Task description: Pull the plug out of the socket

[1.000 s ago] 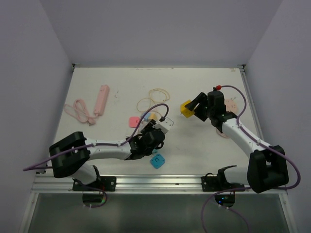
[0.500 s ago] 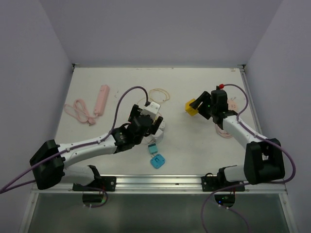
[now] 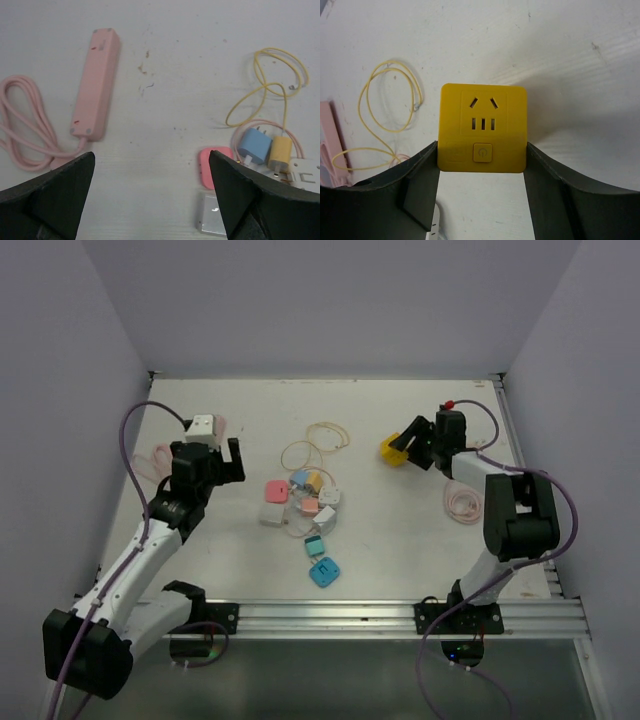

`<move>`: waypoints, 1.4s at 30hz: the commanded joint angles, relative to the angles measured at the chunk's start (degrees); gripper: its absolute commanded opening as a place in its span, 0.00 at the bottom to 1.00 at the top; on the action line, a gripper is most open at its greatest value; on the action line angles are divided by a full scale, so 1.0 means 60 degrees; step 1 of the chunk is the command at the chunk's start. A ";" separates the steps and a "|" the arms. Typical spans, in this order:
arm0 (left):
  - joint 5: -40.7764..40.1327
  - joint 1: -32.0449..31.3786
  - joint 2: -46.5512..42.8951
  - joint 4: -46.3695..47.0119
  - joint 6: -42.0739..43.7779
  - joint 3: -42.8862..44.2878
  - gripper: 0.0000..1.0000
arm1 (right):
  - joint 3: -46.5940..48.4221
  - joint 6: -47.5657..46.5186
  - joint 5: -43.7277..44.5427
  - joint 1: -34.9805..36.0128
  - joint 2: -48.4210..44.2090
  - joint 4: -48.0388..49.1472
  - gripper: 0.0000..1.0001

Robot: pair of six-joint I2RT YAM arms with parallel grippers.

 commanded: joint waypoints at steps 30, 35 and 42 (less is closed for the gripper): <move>-0.0473 0.0714 -0.1409 0.0161 0.0125 -0.0734 0.99 | 0.0405 -0.0646 -0.1934 -0.1393 0.0832 0.0555 0.80; -0.0488 0.0714 -0.1555 0.0132 0.0125 -0.0734 0.99 | 0.0375 -0.0807 -0.1671 -0.1495 0.0319 0.0071 0.80; -0.0561 0.0714 -0.1907 0.0132 0.0096 -0.0749 0.99 | 0.0316 -0.1027 -0.1349 -0.1495 -0.1203 -0.0747 0.82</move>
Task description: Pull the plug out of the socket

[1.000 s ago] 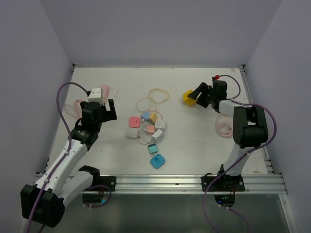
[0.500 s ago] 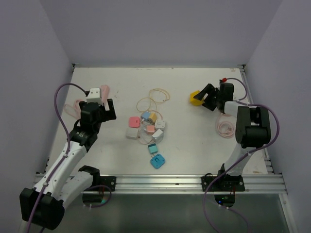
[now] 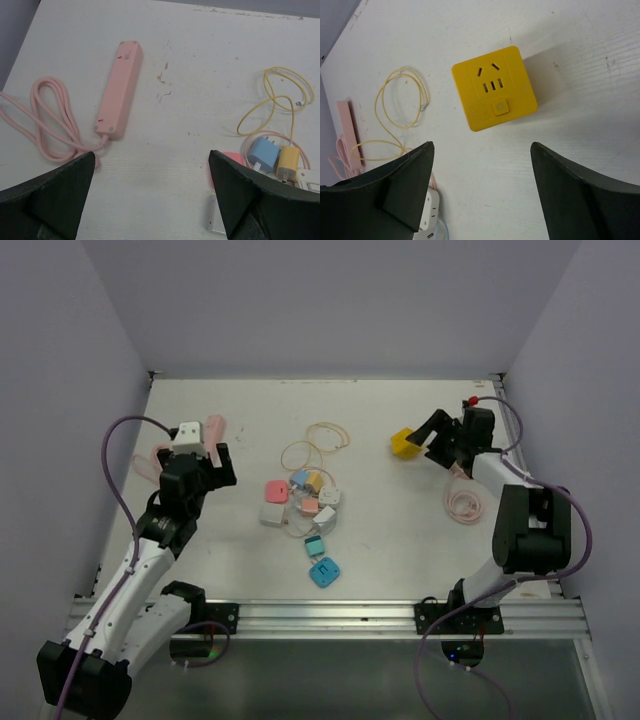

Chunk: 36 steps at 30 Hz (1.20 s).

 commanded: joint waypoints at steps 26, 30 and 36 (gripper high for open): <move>-0.1144 0.0040 -0.2264 -0.6111 -0.0516 0.6537 1.00 | 0.4645 -0.2435 0.5359 0.0302 -0.9252 -0.7825 0.99; -0.1291 0.0040 -0.2454 -0.6582 -0.0604 0.7552 0.99 | 0.5525 -0.3037 0.6091 0.1295 -0.9603 -0.8426 0.99; -0.1877 0.0040 -0.3025 -0.6655 -0.0633 0.7949 1.00 | 0.5657 -0.3843 0.7117 0.2425 -1.0467 -0.8631 0.99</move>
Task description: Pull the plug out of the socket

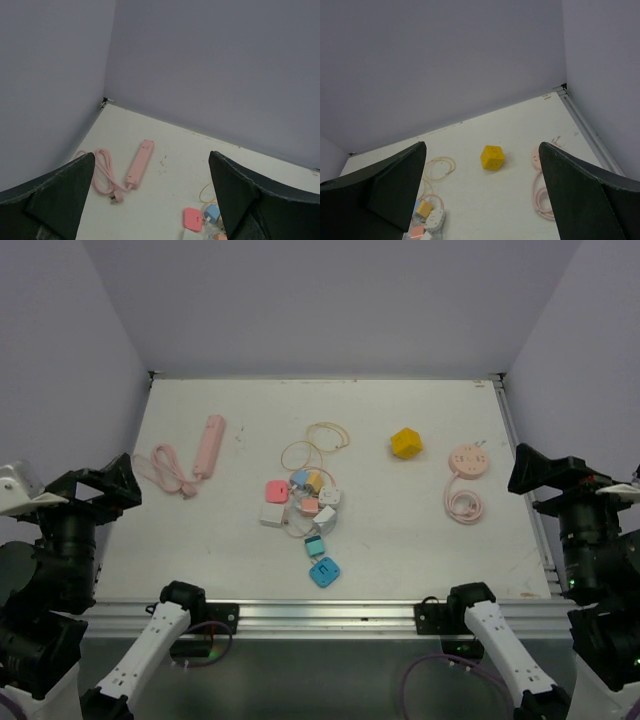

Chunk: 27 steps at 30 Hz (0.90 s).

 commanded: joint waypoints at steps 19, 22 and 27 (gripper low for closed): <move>-0.1596 0.0010 -0.1224 0.0431 -0.0508 -0.0803 1.00 | -0.1817 -0.1977 0.1126 0.1130 -0.2231 0.1604 0.99; -0.1625 0.0010 -0.1151 0.0475 -0.0478 -0.0847 0.99 | -0.2066 -0.1992 0.1171 0.1159 -0.2348 0.1794 0.99; -0.1684 0.0010 -0.1122 0.0636 -0.0508 -0.1110 1.00 | -0.2418 -0.2197 0.1127 0.1232 -0.2407 0.2116 0.99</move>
